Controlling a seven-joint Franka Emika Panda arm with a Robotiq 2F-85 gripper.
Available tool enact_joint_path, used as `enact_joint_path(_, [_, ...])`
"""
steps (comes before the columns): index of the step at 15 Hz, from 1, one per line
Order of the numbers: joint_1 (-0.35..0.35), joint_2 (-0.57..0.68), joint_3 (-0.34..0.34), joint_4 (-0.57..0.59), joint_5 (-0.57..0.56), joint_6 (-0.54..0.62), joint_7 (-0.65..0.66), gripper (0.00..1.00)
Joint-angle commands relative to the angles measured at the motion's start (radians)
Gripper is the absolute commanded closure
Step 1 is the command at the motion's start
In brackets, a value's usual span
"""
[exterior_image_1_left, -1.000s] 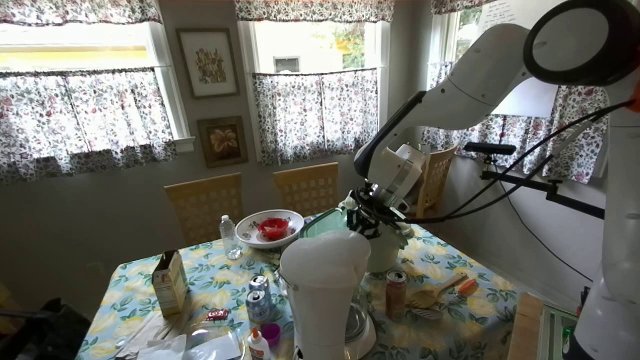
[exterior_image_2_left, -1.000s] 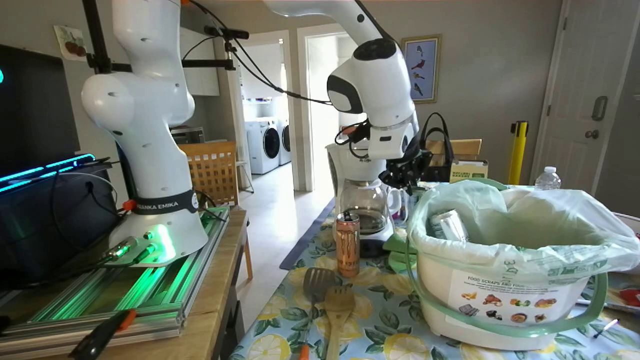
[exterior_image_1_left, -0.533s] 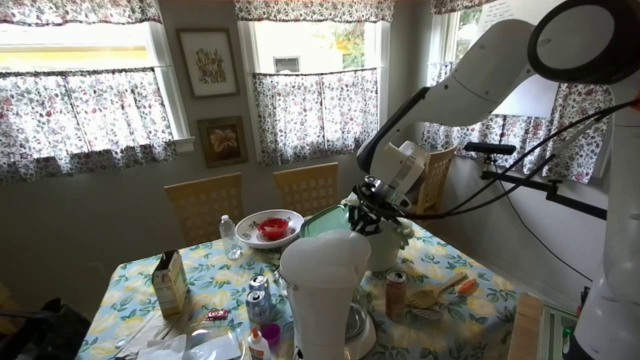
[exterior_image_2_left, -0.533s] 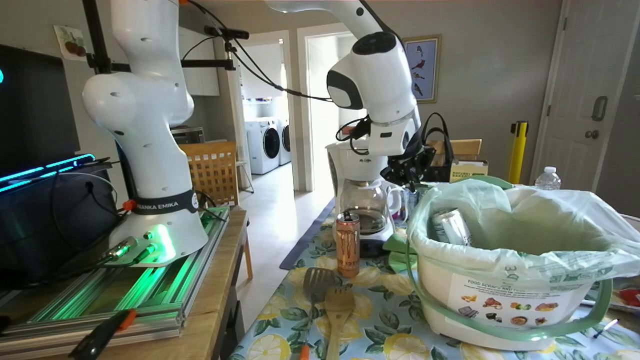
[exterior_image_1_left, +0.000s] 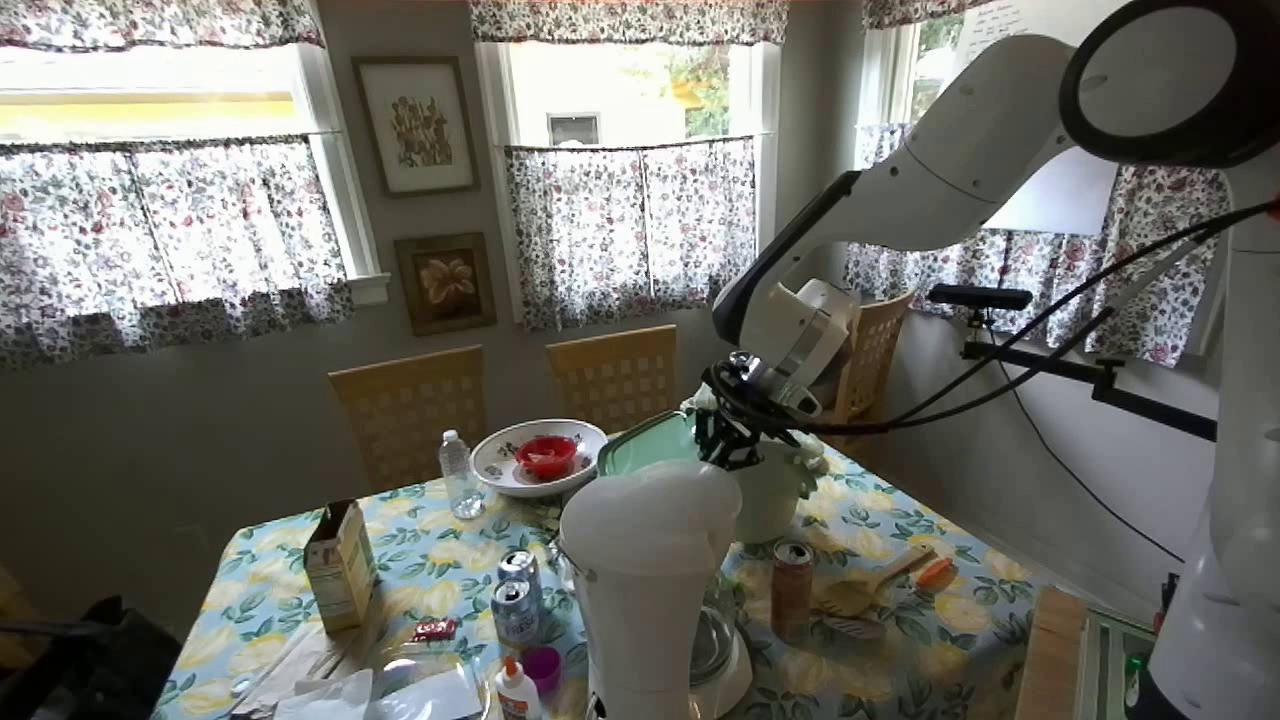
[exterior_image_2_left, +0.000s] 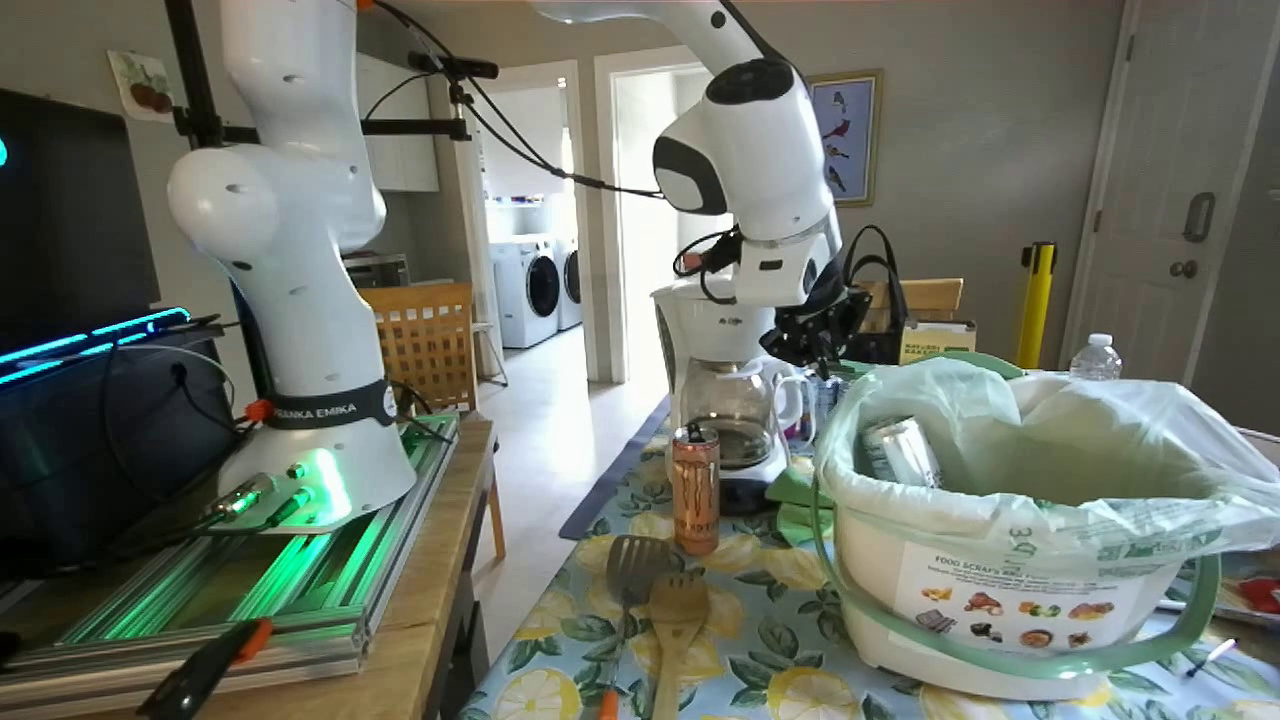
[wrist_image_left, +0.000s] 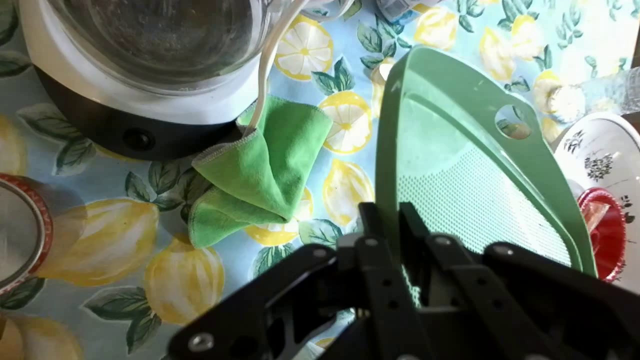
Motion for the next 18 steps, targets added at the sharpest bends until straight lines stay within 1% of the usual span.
enact_joint_path(1, [0.014, -0.005, -0.016, 0.021, 0.013, -0.069, 0.031, 0.97])
enact_joint_path(5, [0.011, 0.001, -0.015, 0.039, 0.041, -0.118, 0.025, 0.97])
enact_joint_path(11, [0.011, 0.006, -0.016, 0.056, 0.073, -0.138, 0.035, 0.97])
enact_joint_path(18, [0.007, 0.004, -0.017, 0.048, 0.161, -0.178, 0.020, 0.97])
